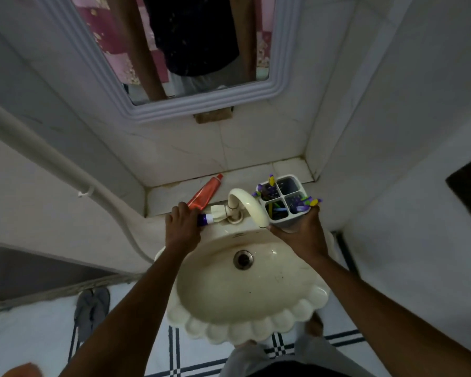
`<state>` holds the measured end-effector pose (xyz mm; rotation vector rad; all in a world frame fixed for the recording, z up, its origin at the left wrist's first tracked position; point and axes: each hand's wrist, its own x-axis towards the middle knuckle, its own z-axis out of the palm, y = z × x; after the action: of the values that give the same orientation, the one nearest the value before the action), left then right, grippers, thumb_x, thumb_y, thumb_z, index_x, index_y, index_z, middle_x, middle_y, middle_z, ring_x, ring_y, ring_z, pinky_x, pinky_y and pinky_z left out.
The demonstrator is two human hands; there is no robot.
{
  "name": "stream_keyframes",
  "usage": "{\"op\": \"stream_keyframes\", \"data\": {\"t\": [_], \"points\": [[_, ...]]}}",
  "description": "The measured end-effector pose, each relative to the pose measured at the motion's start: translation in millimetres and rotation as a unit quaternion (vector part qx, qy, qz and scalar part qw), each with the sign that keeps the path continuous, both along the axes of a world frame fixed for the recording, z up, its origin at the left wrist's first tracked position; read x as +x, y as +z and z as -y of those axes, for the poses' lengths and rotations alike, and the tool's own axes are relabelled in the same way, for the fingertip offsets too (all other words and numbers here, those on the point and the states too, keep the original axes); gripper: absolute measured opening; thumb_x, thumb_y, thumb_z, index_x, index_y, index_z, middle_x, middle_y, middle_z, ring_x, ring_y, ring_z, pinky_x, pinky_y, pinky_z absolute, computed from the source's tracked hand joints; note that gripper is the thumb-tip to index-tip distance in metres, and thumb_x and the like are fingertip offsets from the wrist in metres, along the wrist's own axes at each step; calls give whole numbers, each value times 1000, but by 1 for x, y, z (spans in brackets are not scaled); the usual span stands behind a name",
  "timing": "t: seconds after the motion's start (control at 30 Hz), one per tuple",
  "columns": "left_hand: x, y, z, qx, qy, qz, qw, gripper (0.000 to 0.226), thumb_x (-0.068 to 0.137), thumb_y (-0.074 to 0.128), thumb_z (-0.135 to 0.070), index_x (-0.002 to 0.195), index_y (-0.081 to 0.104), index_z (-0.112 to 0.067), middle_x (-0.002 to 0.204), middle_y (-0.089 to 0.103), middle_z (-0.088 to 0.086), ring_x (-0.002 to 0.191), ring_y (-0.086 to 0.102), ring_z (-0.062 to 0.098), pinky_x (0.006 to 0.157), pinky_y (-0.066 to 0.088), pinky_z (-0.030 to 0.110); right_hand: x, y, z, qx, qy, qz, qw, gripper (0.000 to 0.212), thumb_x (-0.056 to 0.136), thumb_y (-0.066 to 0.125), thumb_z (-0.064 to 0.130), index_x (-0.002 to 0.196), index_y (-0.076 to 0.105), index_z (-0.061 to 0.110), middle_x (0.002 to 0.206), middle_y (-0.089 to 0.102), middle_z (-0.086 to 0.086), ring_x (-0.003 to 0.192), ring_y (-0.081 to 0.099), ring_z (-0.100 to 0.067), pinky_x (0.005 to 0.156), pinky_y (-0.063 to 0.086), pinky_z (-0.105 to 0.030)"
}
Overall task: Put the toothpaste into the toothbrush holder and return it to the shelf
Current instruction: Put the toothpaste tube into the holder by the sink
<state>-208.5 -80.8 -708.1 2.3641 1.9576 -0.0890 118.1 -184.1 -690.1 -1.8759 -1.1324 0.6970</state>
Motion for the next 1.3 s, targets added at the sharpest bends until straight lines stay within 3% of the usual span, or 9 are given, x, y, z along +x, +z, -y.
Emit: {"op": "stream_keyframes", "data": {"t": [0.17,0.27,0.37,0.43,0.57,0.77,0.97,1.13,1.3], "points": [[-1,17,2,6,30,18,999,39,96,67,-31,133,59,-22,127,67,8,120,54,36,100,38,53,0,12,4,8,8,-17,1000,112,40,85,93,121,39,30,124,64,6,115,67,-15,93,63,-43],[-6,38,5,-10,103,136,985,38,104,53,-50,131,51,-24,117,73,8,109,66,35,102,44,58,1,18,5,4,10,-14,1000,109,41,87,91,118,42,29,118,62,10,108,67,-12,87,62,-37],[5,86,15,-44,119,285,950,53,101,44,-70,133,43,-28,108,71,9,75,75,25,66,63,46,5,20,5,17,17,-34,999,102,51,94,81,124,47,29,121,64,12,110,68,-9,88,60,-31],[24,127,22,-35,110,350,930,47,101,55,-65,129,48,-28,97,71,2,56,72,11,45,56,31,9,19,5,22,25,-45,998,88,65,92,74,129,48,32,125,66,12,113,68,-8,91,58,-30],[83,195,28,-45,49,423,904,38,89,84,-44,119,67,-27,96,69,-9,64,70,-1,48,50,11,21,9,6,21,38,-42,998,52,97,66,64,131,53,27,126,71,3,116,70,-21,94,59,-40],[161,215,11,-87,-69,319,941,49,86,86,-27,133,70,-28,118,75,-1,101,71,18,91,60,39,31,20,7,11,76,-78,994,31,108,57,49,126,57,24,120,68,6,111,68,-16,77,48,-15],[196,206,-10,-49,-111,160,980,40,88,82,-18,127,72,-22,121,77,3,104,72,21,92,61,44,36,22,6,5,88,-97,991,30,110,58,46,128,58,22,119,68,9,107,66,-12,73,48,-9],[198,199,-13,-38,-92,272,957,26,90,79,-5,114,78,-12,109,79,4,92,74,19,81,62,33,40,21,6,4,87,-93,992,35,109,58,49,129,61,21,121,71,6,106,66,-11,74,47,-9],[186,194,-5,12,-29,404,914,8,92,81,-12,99,81,-13,87,80,-4,71,77,14,66,62,24,42,16,2,21,72,-99,992,39,108,58,52,135,60,24,129,74,0,115,70,-19,83,56,-27]]}}
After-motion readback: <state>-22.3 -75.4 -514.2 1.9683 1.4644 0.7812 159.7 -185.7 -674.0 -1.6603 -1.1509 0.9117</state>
